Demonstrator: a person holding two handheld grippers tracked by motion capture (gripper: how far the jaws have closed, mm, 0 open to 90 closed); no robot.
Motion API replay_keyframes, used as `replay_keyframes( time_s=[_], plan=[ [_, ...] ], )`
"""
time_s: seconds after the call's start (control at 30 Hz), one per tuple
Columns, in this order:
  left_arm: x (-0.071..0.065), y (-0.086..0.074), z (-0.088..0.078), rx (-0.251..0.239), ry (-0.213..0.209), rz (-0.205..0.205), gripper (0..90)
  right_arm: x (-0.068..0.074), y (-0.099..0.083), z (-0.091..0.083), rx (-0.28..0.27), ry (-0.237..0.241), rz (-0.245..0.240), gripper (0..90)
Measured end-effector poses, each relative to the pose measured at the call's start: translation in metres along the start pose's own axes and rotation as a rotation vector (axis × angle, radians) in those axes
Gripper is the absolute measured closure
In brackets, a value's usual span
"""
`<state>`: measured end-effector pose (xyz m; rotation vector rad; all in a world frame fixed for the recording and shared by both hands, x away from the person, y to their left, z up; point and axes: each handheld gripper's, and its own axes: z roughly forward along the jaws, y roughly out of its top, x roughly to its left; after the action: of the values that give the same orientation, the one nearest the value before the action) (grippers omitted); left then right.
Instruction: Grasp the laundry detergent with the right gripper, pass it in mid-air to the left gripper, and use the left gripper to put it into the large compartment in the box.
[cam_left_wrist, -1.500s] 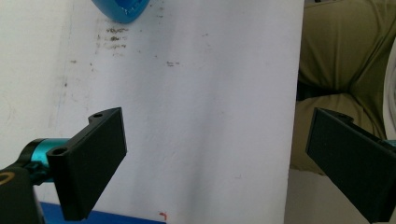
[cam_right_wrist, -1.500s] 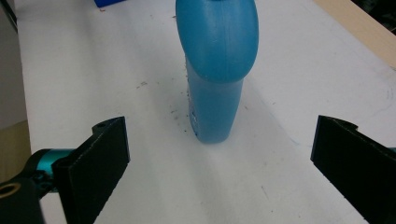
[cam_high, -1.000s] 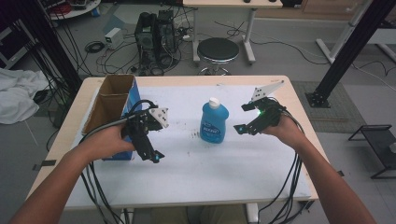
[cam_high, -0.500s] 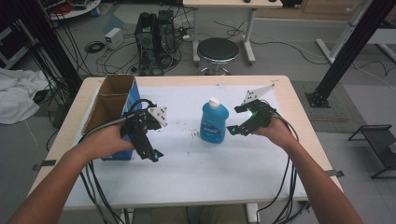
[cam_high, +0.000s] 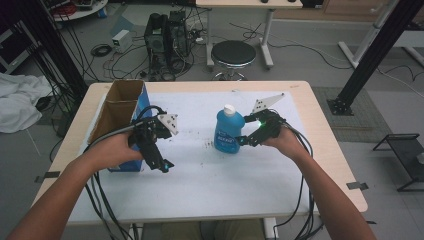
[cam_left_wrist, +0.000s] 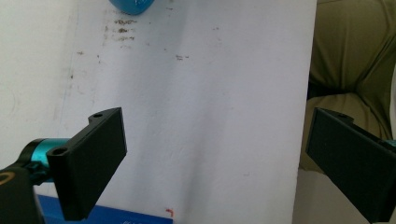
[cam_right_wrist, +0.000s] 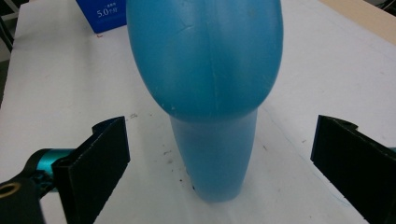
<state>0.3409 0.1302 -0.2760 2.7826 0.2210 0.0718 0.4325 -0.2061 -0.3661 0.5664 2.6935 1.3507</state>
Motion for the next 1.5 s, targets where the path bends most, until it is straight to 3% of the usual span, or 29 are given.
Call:
replay_keyframes(
  time_s=[0.03, 0.07, 0.23, 0.43, 0.47, 0.57, 0.6, 0.7, 0.73, 0.77, 0.8, 0.97, 1.0, 1.2, 1.23, 1.5],
  plan=[
    [-0.001, -0.001, 0.002, -0.018, -0.006, -0.021, 5.2, 0.000, 0.000, 0.003, -0.005, 0.005, 0.004, 3.4],
    [0.000, -0.001, 0.001, 0.000, -0.004, 0.003, 5.2, 0.000, 0.000, 0.005, -0.006, 0.004, 0.004, 3.4],
    [0.002, -0.001, 0.001, 0.007, -0.006, 0.009, 5.2, 0.001, -0.001, 0.013, -0.028, 0.019, 0.008, 3.4],
    [0.000, -0.002, 0.002, -0.018, -0.003, -0.025, 5.2, 0.004, 0.000, 0.022, -0.051, 0.023, 0.003, 3.5],
    [0.000, -0.002, 0.001, 0.006, -0.003, -0.012, 5.2, 0.004, 0.000, 0.024, -0.056, 0.028, 0.003, 3.4],
    [0.000, -0.003, 0.001, 0.002, -0.010, -0.015, 5.2, 0.005, 0.000, 0.026, -0.066, 0.029, 0.004, 3.5],
    [0.002, -0.004, 0.002, 0.003, -0.003, 0.003, 5.2, 0.005, 0.000, 0.027, -0.072, 0.030, 0.007, 3.5],
    [0.002, -0.004, 0.002, 0.008, -0.011, -0.010, 5.2, 0.005, -0.002, 0.030, -0.089, 0.027, 0.011, 3.6],
    [0.001, -0.005, 0.004, -0.014, -0.010, -0.024, 5.2, 0.005, -0.002, 0.030, -0.089, 0.027, 0.011, 3.6],
    [0.002, -0.005, 0.003, -0.002, -0.012, -0.011, 5.2, 0.005, -0.002, 0.030, -0.094, 0.025, 0.015, 3.6],
    [0.001, -0.005, 0.004, -0.013, -0.009, -0.024, 5.2, 0.005, -0.002, 0.031, -0.097, 0.023, 0.012, 4.6],
    [0.002, -0.005, 0.003, -0.004, -0.015, -0.008, 5.2, 0.003, -0.005, 0.034, -0.113, 0.030, 0.025, 8.9],
    [0.002, -0.005, 0.002, -0.002, -0.015, -0.009, 5.2, 0.003, -0.006, 0.034, -0.125, 0.041, 0.010, 15.2],
    [0.001, -0.006, 0.002, -0.011, -0.015, -0.029, 5.2, 0.002, -0.007, 0.037, -0.140, 0.028, 0.008, 15.2],
    [0.002, -0.006, 0.002, 0.000, -0.017, -0.014, 5.2, 0.002, -0.007, 0.037, -0.140, 0.028, 0.008, 15.2],
    [0.003, -0.007, 0.002, -0.005, -0.013, -0.018, 5.2, 0.004, -0.009, 0.041, -0.152, 0.025, 0.010, 17.3]
  ],
)
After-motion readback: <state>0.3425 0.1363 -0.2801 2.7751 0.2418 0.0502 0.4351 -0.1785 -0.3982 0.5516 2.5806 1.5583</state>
